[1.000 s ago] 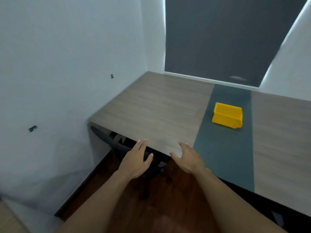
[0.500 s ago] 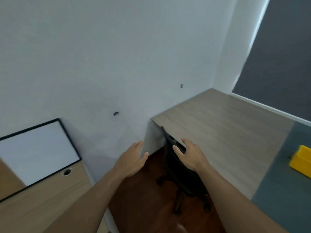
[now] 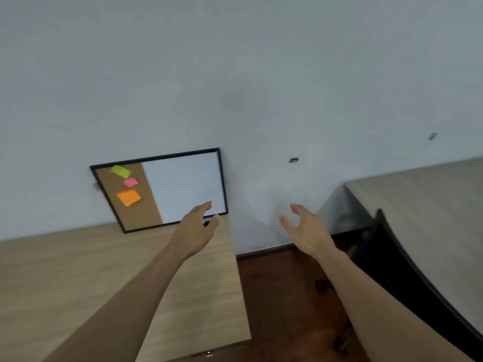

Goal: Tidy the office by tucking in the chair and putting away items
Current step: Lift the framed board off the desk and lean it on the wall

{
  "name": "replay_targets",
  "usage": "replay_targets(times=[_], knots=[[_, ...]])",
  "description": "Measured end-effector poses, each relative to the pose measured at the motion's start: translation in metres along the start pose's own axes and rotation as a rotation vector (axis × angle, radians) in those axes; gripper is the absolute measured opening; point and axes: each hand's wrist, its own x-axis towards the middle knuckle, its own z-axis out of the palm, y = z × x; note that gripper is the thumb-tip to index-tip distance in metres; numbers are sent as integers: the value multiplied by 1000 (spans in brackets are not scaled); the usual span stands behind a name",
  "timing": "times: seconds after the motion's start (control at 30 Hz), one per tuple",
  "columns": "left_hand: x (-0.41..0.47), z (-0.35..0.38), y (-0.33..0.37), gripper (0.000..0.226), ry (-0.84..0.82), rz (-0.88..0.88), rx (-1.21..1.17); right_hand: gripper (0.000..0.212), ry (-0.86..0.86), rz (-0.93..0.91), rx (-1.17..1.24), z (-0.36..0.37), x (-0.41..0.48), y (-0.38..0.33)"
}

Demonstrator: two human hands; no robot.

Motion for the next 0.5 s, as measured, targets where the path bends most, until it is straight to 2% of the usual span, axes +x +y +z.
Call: replay_targets(times=[0.23,0.33,0.5], knots=[[22,-62,-78,53,203,-265,-150,75,-114,-87,38,61,91,-45],[40,-85,-93,46,276,-337,-198,74,-167,-122,64,80,133,-60],[74,-118,-111,48,407,-501,-323,73,-266,-160,95,105,199,-88]])
